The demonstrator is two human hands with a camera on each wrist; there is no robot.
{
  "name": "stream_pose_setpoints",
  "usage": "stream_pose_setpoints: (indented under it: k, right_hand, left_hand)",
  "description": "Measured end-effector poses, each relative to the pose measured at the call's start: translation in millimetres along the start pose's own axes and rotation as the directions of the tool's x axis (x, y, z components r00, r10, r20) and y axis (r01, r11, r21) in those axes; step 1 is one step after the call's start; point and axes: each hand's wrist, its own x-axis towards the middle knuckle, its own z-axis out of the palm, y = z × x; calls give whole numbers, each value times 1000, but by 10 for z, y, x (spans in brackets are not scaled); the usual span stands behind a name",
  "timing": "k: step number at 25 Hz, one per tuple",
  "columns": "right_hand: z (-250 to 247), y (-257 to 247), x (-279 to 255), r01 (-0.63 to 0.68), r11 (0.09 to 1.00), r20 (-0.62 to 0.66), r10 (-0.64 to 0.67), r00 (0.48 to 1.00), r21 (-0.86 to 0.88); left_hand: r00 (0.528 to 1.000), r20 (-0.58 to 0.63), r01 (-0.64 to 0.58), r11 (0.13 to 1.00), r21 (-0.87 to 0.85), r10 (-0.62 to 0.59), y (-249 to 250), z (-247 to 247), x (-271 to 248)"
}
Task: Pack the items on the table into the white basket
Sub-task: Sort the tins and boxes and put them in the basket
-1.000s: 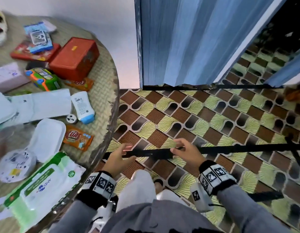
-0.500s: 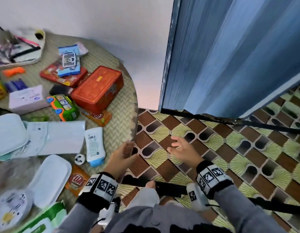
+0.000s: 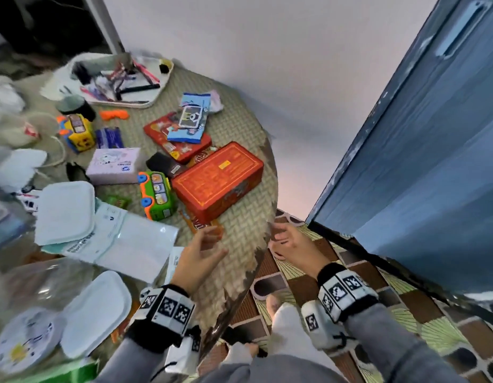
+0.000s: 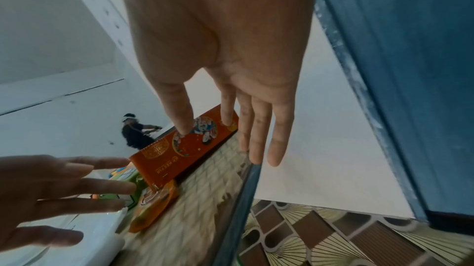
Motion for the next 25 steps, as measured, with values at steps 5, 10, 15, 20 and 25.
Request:
stream_pose_setpoints:
  k: [5, 10, 15, 20, 25]
  right_hand:
    - [-248, -361, 628, 174, 977, 147, -155, 977, -121]
    - [-438, -615, 1142, 386, 879, 68, -383, 921, -279]
    - [-450, -907, 1609, 420, 849, 58, -425, 903, -319]
    - [-317, -1109, 2013, 361, 819, 39, -385, 922, -445]
    - [-215, -1152, 2245, 305, 840, 160, -261, 952, -449]
  left_hand:
    - [955, -284, 59, 994, -89, -82, 84, -57, 323]
    - [868, -481, 78, 990, -117, -125, 187, -4, 452]
    - [783, -588, 141, 979, -146, -201, 191, -42, 605]
    - [805, -519, 205, 956, -208, -286, 152, -214, 855]
    - [826, -424, 293, 926, -237, -370, 33, -302, 1037]
